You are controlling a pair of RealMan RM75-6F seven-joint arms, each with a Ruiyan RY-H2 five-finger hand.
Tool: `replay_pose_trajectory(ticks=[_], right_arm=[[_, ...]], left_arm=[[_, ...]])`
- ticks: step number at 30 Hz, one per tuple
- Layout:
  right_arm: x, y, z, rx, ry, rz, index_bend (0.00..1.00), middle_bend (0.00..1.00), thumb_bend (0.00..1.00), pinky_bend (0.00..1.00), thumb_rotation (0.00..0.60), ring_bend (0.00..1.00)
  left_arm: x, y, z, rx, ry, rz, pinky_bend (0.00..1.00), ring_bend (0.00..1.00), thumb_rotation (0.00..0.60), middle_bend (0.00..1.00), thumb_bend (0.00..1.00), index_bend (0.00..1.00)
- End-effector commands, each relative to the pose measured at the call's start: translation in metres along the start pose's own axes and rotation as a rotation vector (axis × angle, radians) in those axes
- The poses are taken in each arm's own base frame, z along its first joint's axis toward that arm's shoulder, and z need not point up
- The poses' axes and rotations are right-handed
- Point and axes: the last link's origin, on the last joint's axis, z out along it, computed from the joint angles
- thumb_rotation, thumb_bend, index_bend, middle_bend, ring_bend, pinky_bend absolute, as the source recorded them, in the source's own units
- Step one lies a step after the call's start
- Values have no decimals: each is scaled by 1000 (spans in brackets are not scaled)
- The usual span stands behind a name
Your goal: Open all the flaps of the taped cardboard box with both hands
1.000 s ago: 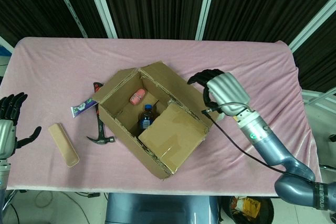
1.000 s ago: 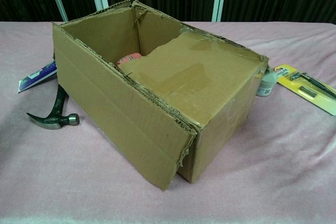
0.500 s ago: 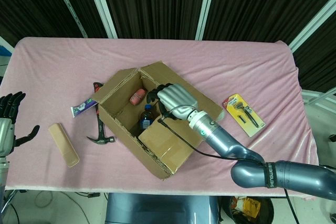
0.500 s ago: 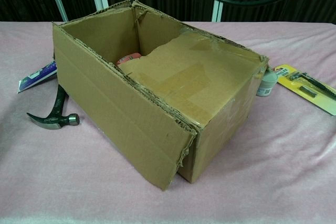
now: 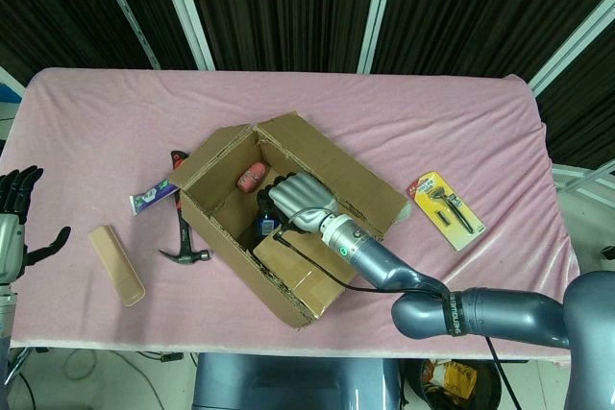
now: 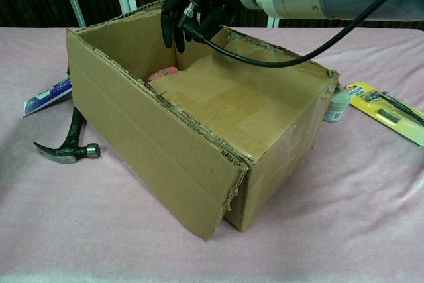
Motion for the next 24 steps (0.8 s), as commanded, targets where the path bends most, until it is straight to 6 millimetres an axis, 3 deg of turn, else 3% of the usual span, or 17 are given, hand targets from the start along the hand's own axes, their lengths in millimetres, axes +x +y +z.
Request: replay_pose_trajectory(ticks=[1, 17, 24], right_arm=[[-1, -2, 2, 6, 6, -13, 414, 422, 1000, 360, 600, 328], [-17, 3, 2, -10, -28, -141, 512, 489, 1000, 331, 600, 279], [-12, 1, -3, 8, -10, -218, 597, 506, 1000, 329, 600, 269]], left_arm=[[0, 0, 0, 2, 1, -4, 51, 16, 600, 67, 233, 71], [0, 0, 1, -2, 0, -8, 54, 16, 600, 67, 233, 72], [0, 1, 1, -3, 2, -9, 55, 16, 600, 67, 233, 73]])
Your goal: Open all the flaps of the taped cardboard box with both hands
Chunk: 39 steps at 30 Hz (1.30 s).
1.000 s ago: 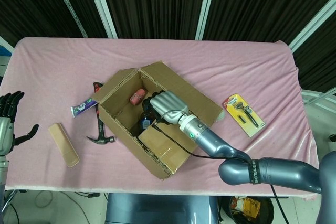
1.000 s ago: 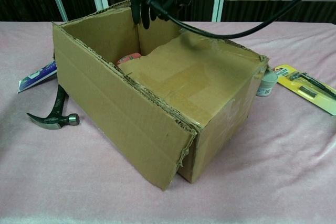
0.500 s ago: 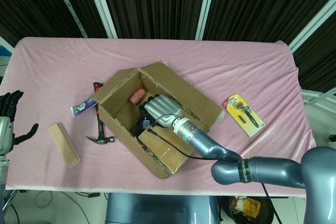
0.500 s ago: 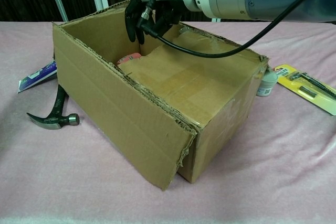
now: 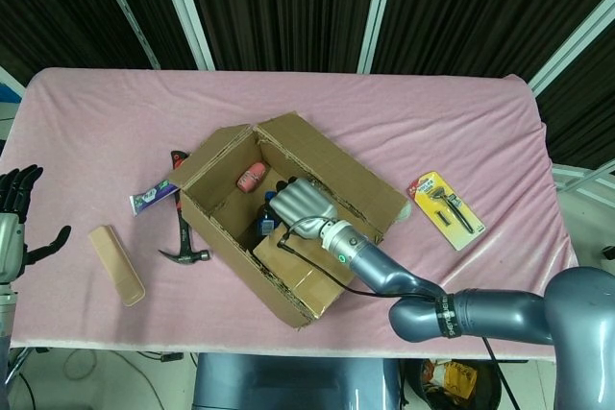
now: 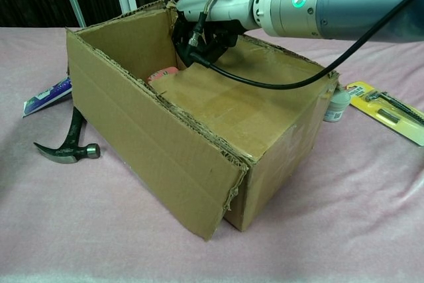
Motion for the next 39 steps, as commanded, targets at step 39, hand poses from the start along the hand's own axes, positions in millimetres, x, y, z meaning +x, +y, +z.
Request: replay_pose_trajectory(ticks=[39], right_arm=[[90, 22, -118, -115, 141, -248, 610, 495, 1000, 328, 600, 253]], left_arm=[[3, 9, -8, -79, 28, 31, 55, 16, 600, 66, 233, 73]])
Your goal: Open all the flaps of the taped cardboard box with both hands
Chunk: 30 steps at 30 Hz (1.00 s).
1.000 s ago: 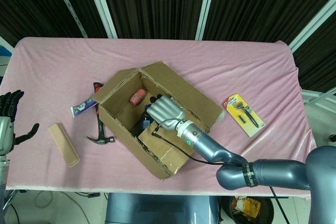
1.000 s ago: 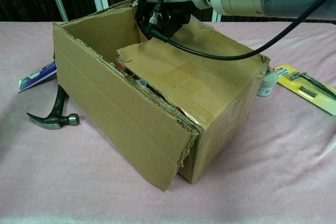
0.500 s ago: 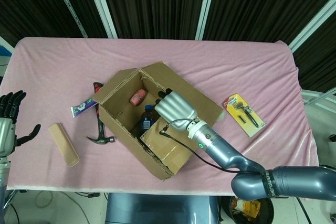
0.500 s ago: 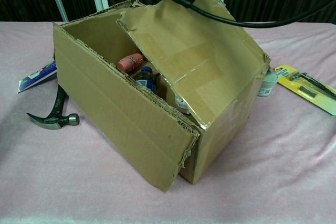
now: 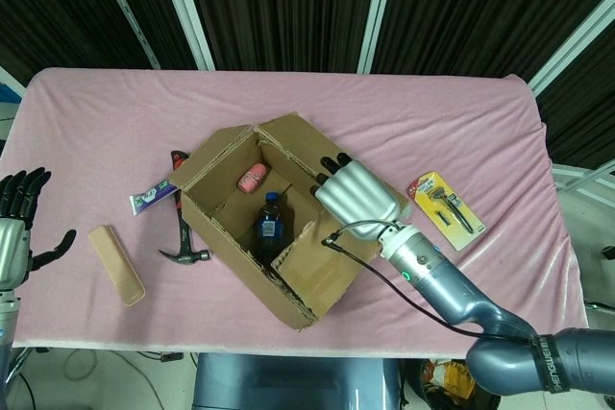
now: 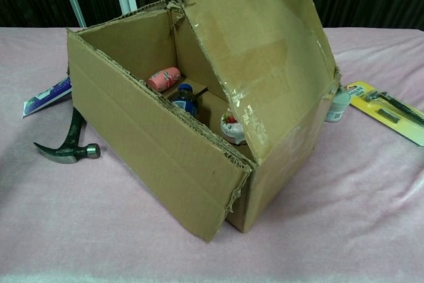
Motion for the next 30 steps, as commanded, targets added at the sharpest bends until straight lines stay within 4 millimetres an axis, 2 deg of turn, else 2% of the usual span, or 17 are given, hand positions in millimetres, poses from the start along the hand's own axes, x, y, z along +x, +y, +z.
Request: replay_pose_trajectory(ticks=[1, 10, 17, 22, 30], right_arm=[[3, 5, -16, -12, -5, -2, 609, 494, 1000, 327, 600, 252], [6, 10, -45, -15, -13, -14, 610, 483, 1000, 320, 600, 243], [9, 17, -61, -12, 2, -32, 609, 439, 820, 295, 600, 211], [12, 23, -71, -21, 6, -54, 588, 414, 901, 288, 600, 196], [13, 35, -92, -48, -37, -114, 527, 383, 841, 273, 600, 168]], left_arm=[[0, 0, -1, -2, 3, 4, 55, 16, 600, 66, 233, 73], [0, 3, -2, -16, 11, 19, 55, 16, 600, 65, 233, 73], [-1, 2, -2, -15, 21, 28, 55, 15, 600, 66, 233, 74], [-2, 3, -2, -16, 17, 35, 54, 15, 600, 65, 262, 74], [-2, 3, -3, -18, 12, 38, 53, 15, 600, 65, 262, 73]])
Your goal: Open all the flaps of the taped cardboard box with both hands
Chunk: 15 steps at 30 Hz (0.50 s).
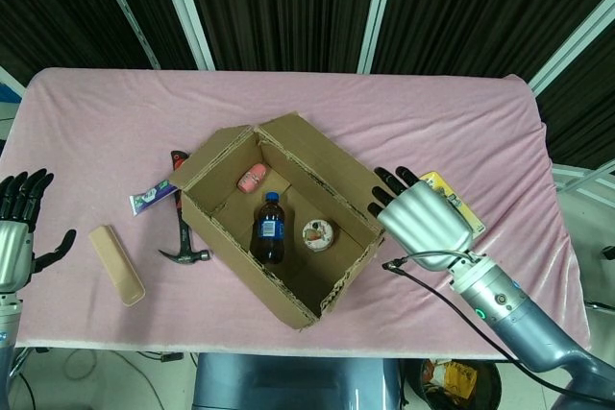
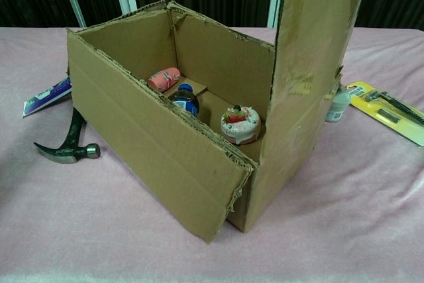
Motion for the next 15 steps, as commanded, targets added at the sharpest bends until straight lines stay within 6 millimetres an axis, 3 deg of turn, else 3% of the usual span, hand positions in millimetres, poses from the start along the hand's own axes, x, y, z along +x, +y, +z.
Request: replay_pose_trajectory(ticks=[1, 6, 15], right_arm=[[-1, 4, -11, -7, -26, -11, 521, 380, 818, 273, 600, 167], [-3, 5, -23, -4, -56, -17, 485, 370, 638, 273, 600, 166], [-4, 1, -39, 11, -51, -17, 455, 358, 462, 273, 600, 166]], left_arm=[[0, 0, 0, -2, -1, 2, 53, 15, 600, 65, 262, 73], [0, 1, 0, -6, 0, 3, 53, 15, 600, 66, 262, 73], [0, 1, 0, -6, 4, 6, 53, 15, 600, 66, 262, 74]])
